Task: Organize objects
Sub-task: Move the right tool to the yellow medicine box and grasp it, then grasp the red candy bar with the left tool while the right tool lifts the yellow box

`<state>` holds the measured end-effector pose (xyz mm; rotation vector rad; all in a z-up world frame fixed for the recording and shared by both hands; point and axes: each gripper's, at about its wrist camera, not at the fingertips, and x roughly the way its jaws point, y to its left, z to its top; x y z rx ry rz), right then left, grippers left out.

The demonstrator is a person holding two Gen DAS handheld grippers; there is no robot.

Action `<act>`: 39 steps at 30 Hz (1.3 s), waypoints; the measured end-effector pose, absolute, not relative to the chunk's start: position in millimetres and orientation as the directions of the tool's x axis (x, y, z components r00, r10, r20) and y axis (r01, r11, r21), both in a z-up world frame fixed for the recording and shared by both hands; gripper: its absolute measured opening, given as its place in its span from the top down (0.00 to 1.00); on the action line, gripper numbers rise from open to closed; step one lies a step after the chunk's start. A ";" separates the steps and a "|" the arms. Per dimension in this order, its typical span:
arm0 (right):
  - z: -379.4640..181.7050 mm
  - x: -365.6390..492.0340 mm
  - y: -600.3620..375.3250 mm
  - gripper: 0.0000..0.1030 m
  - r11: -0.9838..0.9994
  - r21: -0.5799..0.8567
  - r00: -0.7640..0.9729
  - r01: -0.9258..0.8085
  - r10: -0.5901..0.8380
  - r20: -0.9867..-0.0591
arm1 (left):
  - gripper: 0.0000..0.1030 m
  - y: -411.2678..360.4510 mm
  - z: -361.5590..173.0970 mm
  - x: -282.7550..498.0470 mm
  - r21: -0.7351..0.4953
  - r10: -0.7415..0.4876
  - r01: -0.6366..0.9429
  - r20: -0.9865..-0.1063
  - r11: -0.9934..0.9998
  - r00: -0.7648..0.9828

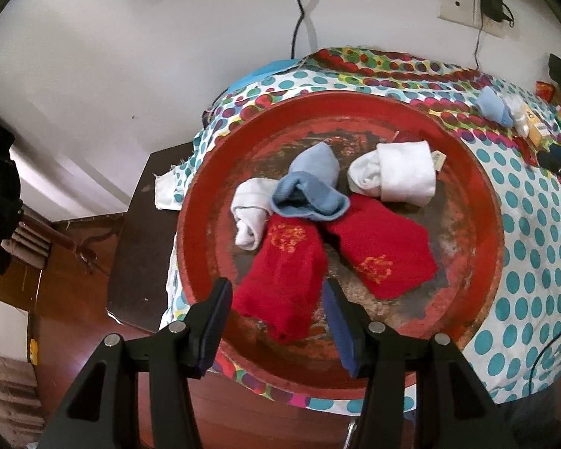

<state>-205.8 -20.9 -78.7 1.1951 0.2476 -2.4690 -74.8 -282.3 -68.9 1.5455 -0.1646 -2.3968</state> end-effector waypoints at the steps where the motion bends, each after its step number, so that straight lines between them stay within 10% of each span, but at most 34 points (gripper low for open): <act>1: -79.5 -208.4 -10.5 0.53 -0.918 0.003 -0.571 0.396 -0.248 -0.783 | 0.50 -279.1 -69.6 -75.7 0.252 -0.299 0.168 -0.873 -0.953 -0.387; 21: -110.3 -300.3 104.2 0.38 -0.962 -0.011 -0.590 0.273 -0.158 -0.791 | 0.50 -168.8 -89.0 -131.2 0.172 -0.152 -0.024 -0.919 -0.985 -0.363; 39: -139.9 -283.1 157.3 0.51 -0.956 0.049 -0.570 0.288 -0.212 -0.793 | 0.50 19.8 -138.9 -265.8 0.105 -0.004 -0.282 -0.940 -0.954 -0.340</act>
